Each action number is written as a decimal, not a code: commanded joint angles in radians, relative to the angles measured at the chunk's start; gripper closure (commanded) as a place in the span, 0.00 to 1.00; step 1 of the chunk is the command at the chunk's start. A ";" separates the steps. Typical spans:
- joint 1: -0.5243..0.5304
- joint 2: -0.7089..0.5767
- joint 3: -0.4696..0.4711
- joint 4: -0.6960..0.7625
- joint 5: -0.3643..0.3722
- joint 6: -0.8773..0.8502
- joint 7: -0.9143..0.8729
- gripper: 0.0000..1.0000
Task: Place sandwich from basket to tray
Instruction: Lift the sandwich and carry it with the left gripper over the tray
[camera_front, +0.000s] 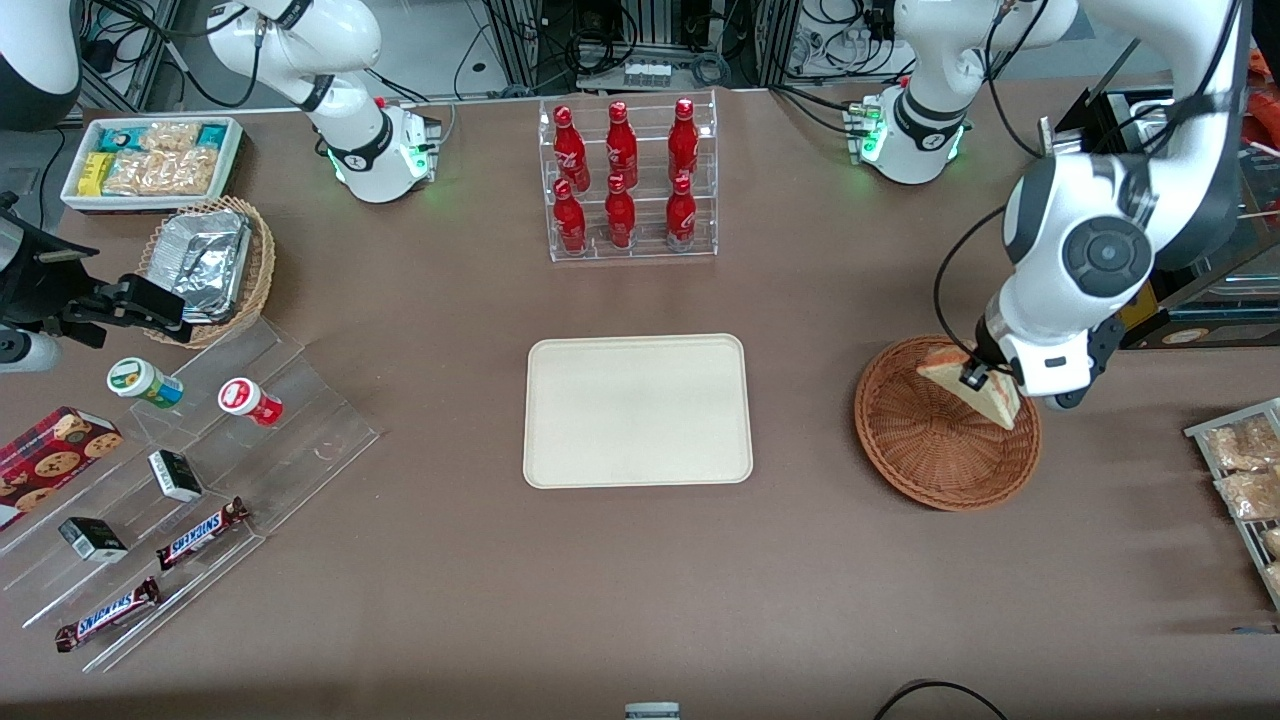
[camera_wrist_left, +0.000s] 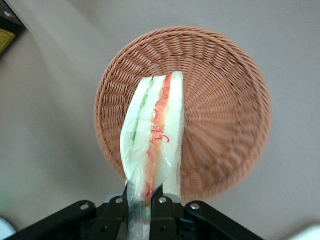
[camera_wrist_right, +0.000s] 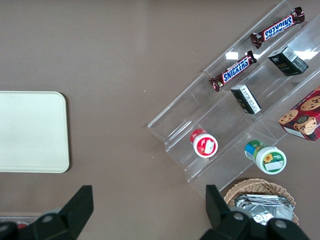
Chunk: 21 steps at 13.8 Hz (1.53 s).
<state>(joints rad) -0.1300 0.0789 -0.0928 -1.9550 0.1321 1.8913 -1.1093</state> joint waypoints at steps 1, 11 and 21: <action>-0.014 0.021 -0.080 0.149 -0.012 -0.135 0.048 1.00; -0.141 0.252 -0.389 0.333 -0.003 -0.060 0.011 1.00; -0.370 0.660 -0.378 0.548 0.259 0.166 -0.116 1.00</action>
<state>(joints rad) -0.4836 0.7063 -0.4817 -1.4555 0.3623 2.0376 -1.2030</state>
